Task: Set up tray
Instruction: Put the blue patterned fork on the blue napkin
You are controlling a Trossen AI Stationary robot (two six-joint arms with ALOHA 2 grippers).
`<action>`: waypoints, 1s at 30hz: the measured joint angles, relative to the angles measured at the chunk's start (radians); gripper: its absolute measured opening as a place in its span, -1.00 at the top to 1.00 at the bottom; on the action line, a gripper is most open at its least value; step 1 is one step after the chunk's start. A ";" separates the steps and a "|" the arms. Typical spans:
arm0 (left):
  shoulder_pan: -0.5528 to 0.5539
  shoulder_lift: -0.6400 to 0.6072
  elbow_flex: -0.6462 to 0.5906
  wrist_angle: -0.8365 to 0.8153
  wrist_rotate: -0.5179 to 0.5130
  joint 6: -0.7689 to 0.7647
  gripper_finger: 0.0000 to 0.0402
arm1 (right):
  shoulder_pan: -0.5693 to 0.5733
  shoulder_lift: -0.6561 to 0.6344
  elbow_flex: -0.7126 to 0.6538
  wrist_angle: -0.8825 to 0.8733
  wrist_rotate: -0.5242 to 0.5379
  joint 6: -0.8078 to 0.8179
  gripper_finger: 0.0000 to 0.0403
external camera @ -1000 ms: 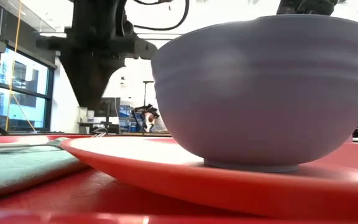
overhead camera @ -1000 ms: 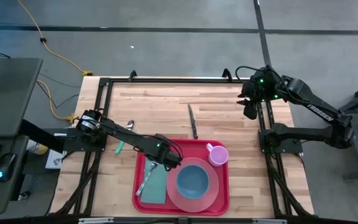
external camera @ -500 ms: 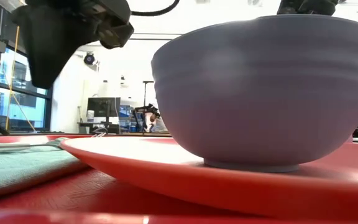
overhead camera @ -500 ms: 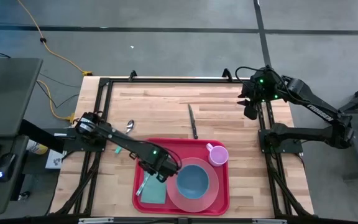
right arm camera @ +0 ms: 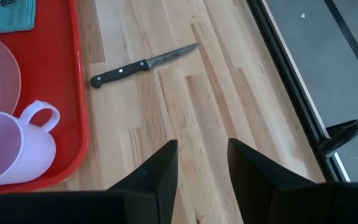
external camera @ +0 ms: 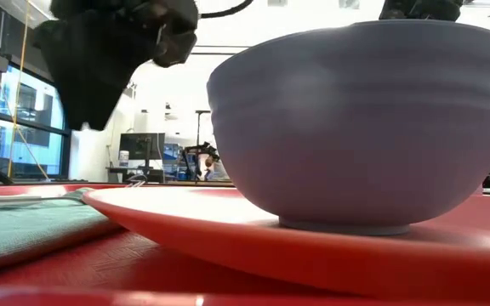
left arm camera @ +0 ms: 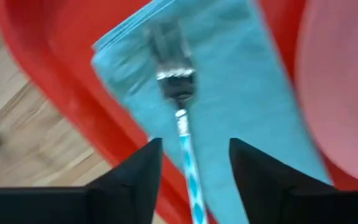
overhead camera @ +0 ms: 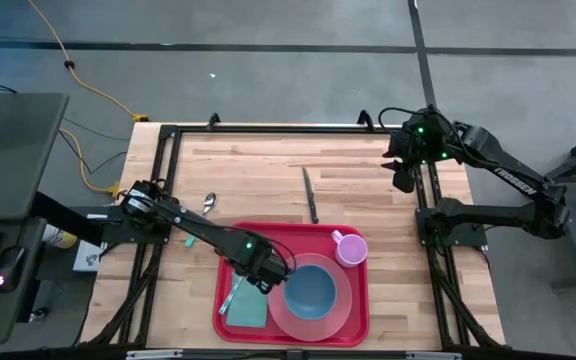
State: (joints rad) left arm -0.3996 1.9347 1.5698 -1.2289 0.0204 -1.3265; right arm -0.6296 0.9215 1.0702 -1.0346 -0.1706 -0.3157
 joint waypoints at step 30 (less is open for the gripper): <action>-0.002 0.001 -0.200 0.236 0.112 -0.066 0.01 | 0.000 0.000 0.000 -0.023 -0.001 -0.004 0.41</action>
State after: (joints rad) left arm -0.4011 1.9354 1.3701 -0.9926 0.1322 -1.3926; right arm -0.6296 0.9218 1.0700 -1.0574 -0.1715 -0.3199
